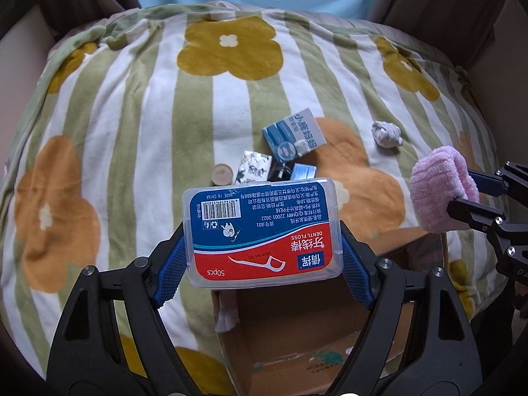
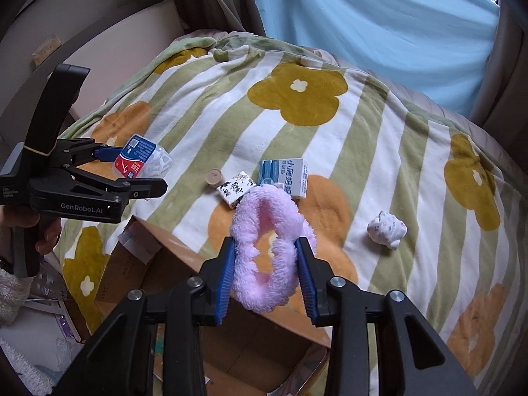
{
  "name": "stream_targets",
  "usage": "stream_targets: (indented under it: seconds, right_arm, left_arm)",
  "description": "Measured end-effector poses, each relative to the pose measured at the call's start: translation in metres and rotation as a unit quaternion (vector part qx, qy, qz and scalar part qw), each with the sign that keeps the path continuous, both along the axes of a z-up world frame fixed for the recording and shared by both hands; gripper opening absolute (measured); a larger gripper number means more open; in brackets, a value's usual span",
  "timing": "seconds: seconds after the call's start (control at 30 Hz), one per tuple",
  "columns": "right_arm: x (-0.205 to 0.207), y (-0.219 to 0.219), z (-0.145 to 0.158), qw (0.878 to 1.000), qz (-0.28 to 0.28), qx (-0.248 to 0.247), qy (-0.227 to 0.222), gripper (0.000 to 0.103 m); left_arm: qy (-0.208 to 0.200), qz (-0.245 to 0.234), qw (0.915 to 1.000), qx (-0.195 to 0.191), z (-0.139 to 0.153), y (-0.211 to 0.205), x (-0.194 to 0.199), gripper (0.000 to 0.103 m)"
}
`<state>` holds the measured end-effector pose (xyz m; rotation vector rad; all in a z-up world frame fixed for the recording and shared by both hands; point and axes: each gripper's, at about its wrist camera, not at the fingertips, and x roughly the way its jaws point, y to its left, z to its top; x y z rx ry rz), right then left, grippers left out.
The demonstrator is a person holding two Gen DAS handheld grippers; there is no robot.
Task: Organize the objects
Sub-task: 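Carry both items over the box and release them inside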
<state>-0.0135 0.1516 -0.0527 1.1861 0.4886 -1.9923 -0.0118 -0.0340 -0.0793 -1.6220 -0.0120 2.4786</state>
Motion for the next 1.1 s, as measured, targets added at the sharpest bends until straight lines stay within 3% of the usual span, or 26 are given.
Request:
stream_targets:
  seconds: [0.2,0.53,0.73,0.97,1.03,1.07,1.1]
  right_arm:
    - [0.044,0.015,-0.021,0.999,-0.013,0.013,-0.04,0.033]
    - [0.081,0.026,-0.095,0.994,-0.033,0.064,-0.083,0.033]
    - [0.083,0.029,-0.105,0.994,-0.038,0.06,-0.087,0.033]
    - [0.064,0.037,-0.104,0.993,-0.046,0.043,-0.104,0.034]
    - [0.058,0.041,-0.107,0.991,-0.054,0.043,-0.111,0.048]
    - [0.056,0.042,-0.11,0.99,-0.057,0.045,-0.117,0.051]
    - [0.054,0.044,-0.113,0.989,-0.061,0.05,-0.125,0.06]
  left_arm:
    - [-0.016,0.007,0.9997,0.016,-0.025,0.013,0.054,0.079]
    - [-0.072,0.011,0.9973,0.002,-0.103,0.028,0.094,0.079]
    - [-0.076,0.014,0.997,-0.009,-0.108,0.033,0.098,0.079]
    - [-0.065,0.017,0.9974,-0.024,-0.095,0.036,0.094,0.08]
    - [-0.06,0.02,0.9978,-0.022,-0.094,0.036,0.095,0.085]
    - [-0.058,0.023,0.9978,-0.022,-0.094,0.035,0.096,0.092]
    - [-0.057,0.026,0.9978,-0.023,-0.094,0.035,0.098,0.098]
